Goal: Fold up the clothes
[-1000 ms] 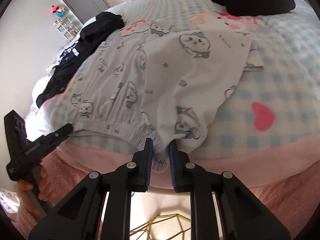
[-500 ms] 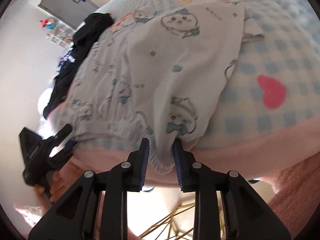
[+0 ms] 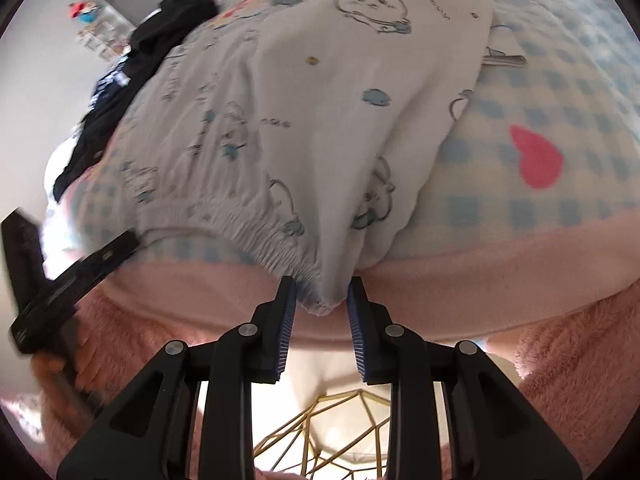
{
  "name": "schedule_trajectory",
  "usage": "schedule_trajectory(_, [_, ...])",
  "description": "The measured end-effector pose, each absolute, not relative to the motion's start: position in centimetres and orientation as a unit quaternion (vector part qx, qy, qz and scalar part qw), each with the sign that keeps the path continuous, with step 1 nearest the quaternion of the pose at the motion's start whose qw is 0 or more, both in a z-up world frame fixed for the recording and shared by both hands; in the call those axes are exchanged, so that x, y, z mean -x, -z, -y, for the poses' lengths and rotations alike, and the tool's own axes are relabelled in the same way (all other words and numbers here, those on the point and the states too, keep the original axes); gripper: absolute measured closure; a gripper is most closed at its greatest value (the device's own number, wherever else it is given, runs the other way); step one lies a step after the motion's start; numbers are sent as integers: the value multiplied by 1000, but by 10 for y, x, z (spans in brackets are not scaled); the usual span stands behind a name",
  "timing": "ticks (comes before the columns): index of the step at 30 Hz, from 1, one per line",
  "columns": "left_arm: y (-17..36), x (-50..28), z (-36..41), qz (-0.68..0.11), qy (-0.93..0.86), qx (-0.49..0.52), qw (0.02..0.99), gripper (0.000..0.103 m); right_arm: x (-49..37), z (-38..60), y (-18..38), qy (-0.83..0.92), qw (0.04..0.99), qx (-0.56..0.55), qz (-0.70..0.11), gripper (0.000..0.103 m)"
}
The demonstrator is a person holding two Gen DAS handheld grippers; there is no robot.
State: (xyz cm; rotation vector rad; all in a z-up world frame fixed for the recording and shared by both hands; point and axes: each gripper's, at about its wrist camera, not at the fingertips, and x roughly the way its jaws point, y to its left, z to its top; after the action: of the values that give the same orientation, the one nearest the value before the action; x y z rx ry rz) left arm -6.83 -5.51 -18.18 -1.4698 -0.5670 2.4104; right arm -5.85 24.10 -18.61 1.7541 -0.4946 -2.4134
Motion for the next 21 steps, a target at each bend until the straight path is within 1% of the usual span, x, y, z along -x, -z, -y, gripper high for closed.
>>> schedule_trajectory(2, [181,67,61,213,-826,504,134,68,59,-247,187,803,38,-572,162,78])
schedule_trajectory(3, [181,68,66,231,-821,503,139,68,59,-249,185,807,31,-569,153,82])
schedule_trajectory(4, [182,68,72,249,-818,499,142,67,58,-251,184,811,24,-566,144,82])
schedule_trajectory(6, [181,71,83,283,-814,488,137,63,57,-255,181,818,9,-561,125,82])
schedule_trajectory(7, [180,72,86,289,-815,484,133,59,56,-256,180,817,13,-559,138,82])
schedule_trajectory(8, [180,73,88,294,-816,481,129,59,53,-260,177,816,22,-556,157,82])
schedule_trajectory(9, [181,74,89,292,-816,483,128,59,47,-265,174,815,32,-552,173,79])
schedule_trajectory(10, [182,75,89,289,-815,485,127,59,46,-269,173,813,49,-550,184,78])
schedule_trajectory(11, [184,77,86,281,-816,489,126,59,47,-269,174,806,72,-556,190,75])
schedule_trajectory(12, [185,78,82,273,-818,491,126,59,49,-265,177,803,82,-562,180,71])
schedule_trajectory(13, [187,79,79,264,-819,494,125,59,51,-261,181,801,88,-568,168,69])
schedule_trajectory(15, [188,81,72,240,-822,502,121,59,55,-253,187,803,90,-572,141,69])
schedule_trajectory(16, [187,80,69,227,-825,503,119,59,58,-253,190,807,83,-568,137,70])
schedule_trajectory(18, [186,77,64,206,-831,504,114,59,62,-261,194,806,62,-566,161,72])
schedule_trajectory(19, [185,76,63,197,-833,504,111,59,63,-265,193,808,53,-562,168,76])
schedule_trajectory(20, [184,74,63,191,-835,504,109,59,62,-268,190,816,39,-556,154,85])
schedule_trajectory(21, [185,73,64,195,-835,503,111,59,62,-270,187,824,23,-549,136,91])
